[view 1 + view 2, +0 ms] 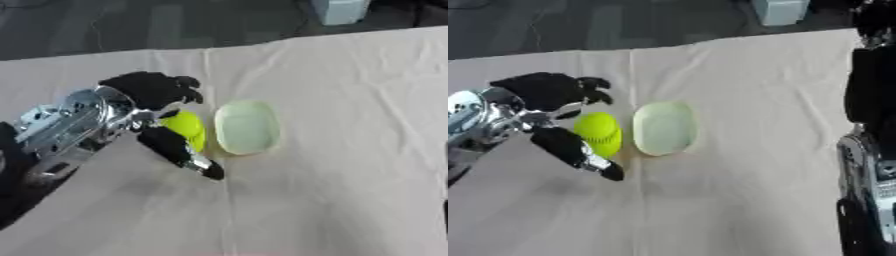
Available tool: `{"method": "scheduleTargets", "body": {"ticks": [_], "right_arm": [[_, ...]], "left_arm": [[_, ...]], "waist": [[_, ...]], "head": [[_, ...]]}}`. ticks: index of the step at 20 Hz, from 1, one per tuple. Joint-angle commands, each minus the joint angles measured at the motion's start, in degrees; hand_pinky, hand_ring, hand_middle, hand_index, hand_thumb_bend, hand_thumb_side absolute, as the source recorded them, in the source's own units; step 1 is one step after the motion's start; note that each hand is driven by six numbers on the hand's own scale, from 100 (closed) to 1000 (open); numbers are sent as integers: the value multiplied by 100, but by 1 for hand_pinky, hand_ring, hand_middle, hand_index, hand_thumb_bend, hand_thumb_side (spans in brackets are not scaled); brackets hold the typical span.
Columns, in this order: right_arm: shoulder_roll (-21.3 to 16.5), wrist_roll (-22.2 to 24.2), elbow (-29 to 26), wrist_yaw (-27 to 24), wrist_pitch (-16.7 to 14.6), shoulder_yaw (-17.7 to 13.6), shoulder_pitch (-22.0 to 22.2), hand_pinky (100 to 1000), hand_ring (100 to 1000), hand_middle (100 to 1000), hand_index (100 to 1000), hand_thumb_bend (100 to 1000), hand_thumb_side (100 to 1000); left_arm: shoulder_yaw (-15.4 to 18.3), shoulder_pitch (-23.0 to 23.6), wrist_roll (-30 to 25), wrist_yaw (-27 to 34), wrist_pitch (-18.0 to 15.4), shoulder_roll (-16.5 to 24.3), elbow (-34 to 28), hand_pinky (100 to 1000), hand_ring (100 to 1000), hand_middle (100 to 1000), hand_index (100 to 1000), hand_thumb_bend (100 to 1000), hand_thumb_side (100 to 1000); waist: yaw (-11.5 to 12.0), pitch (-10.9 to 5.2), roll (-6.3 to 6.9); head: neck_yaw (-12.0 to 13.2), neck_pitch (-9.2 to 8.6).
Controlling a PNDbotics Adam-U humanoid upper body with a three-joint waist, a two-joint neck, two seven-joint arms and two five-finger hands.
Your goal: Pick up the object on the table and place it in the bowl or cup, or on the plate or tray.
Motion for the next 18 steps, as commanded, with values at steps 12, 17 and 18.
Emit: {"method": "scheduleTargets", "body": {"ticks": [12, 17, 18], "right_arm": [[-61, 84, -28, -51, 8, -17, -30, 759, 833, 911, 931, 100, 851], [-59, 92, -23, -67, -1, -18, -42, 758, 832, 911, 931, 100, 868], [-58, 94, -22, -69, -1, -18, -44, 758, 832, 911, 931, 100, 868]], "left_arm": [[82, -207, -376, -195, 382, -72, 430, 632, 755, 1000, 957, 916, 910], [71, -294, -376, -281, 394, -243, 739, 609, 733, 1000, 959, 922, 903], [69, -311, -376, -292, 398, -275, 791, 609, 736, 1000, 959, 924, 902]], "waist": [[11, -68, -21], [-7, -50, -33], [-7, -47, -33]], "head": [[14, 1], [4, -9], [5, -9]]}}
